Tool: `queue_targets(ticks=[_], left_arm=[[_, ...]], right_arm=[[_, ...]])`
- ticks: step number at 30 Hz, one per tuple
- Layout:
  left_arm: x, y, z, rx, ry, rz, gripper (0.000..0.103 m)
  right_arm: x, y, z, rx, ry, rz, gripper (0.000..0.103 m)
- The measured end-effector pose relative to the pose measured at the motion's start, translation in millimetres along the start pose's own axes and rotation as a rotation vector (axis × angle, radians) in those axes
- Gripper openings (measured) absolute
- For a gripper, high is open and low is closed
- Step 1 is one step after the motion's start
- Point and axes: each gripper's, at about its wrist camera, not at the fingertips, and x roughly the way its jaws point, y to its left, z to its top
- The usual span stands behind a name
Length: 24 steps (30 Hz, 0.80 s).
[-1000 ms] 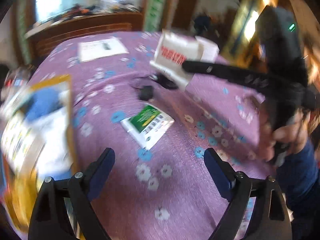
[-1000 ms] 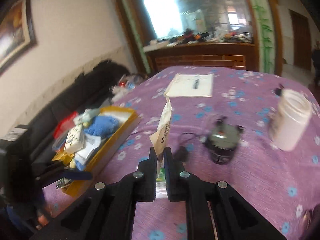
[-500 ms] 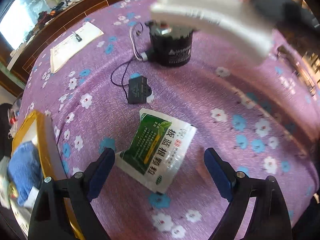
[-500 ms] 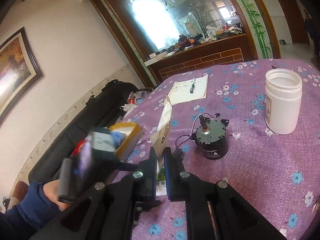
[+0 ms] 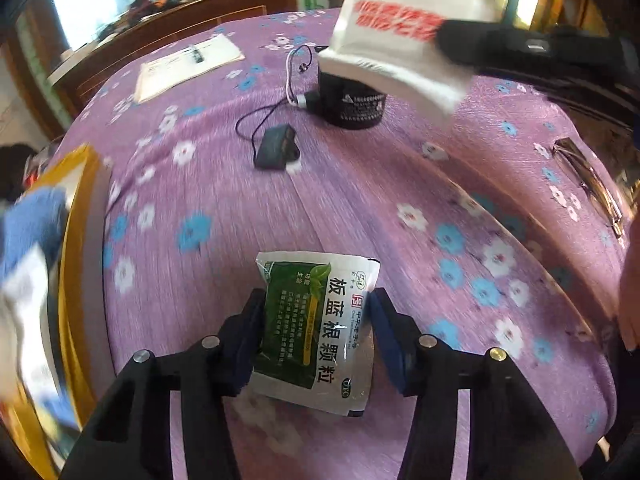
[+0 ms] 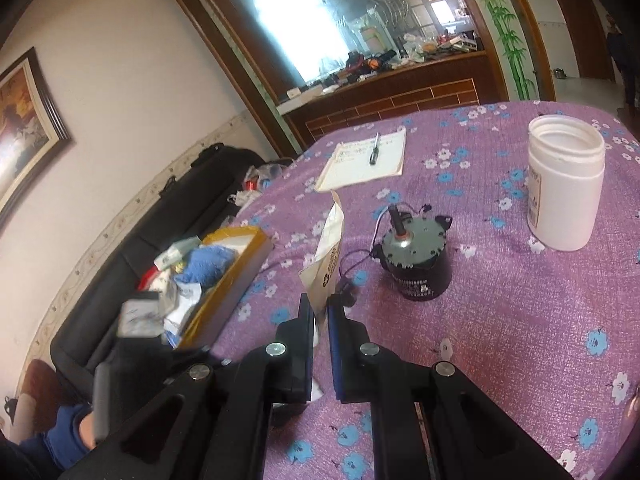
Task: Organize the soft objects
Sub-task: 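Hold the green sachet and white pouch raised above the table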
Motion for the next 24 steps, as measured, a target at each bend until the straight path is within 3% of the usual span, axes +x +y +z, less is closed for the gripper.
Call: queue_targets(ticks=[3, 4, 7, 9, 10, 11, 12, 18, 24], left_arm=[[-4.6, -3.5, -8.4, -0.011, 0.004, 0.041, 0.067], [-3.0, -0.8, -8.6, -0.020, 0.020, 0.043, 0.080], [-4.4, 4.3, -15.6, -0.014, 0.006, 0.003, 0.080], [-4.9, 4.6, -17.8, -0.017, -0.016, 0.003, 0.079], [-6.3, 4.1, -18.3, -0.024, -0.041, 0.010, 0.069], [-8.0, 3.7, -18.2, -0.033, -0.063, 0.017, 0.052], [-8.8, 3.4, -17.9, -0.040, -0.071, 0.024, 0.045], [-18.8, 1.4, -21.4, -0.095, -0.128, -0.005, 0.041], [-41.8, 6.5, -2.2, -0.106, -0.266, 0.131, 0.041]], right_arm=[[6.6, 2.7, -3.6, -0.011, 0.023, -0.001, 0.008], [7.7, 4.8, -4.8, -0.019, 0.026, -0.004, 0.008], [8.9, 7.2, -6.6, -0.027, 0.027, -0.003, 0.008], [9.7, 8.3, -6.9, -0.032, 0.028, -0.005, 0.008], [10.4, 8.8, -7.3, -0.034, 0.030, -0.005, 0.008], [11.0, 9.0, -7.7, -0.034, 0.032, -0.005, 0.008], [11.6, 8.5, -7.6, -0.034, 0.033, -0.005, 0.008], [10.4, 10.0, -7.9, -0.037, 0.025, -0.004, 0.008], [8.8, 11.1, -8.1, -0.042, 0.015, -0.003, 0.008]])
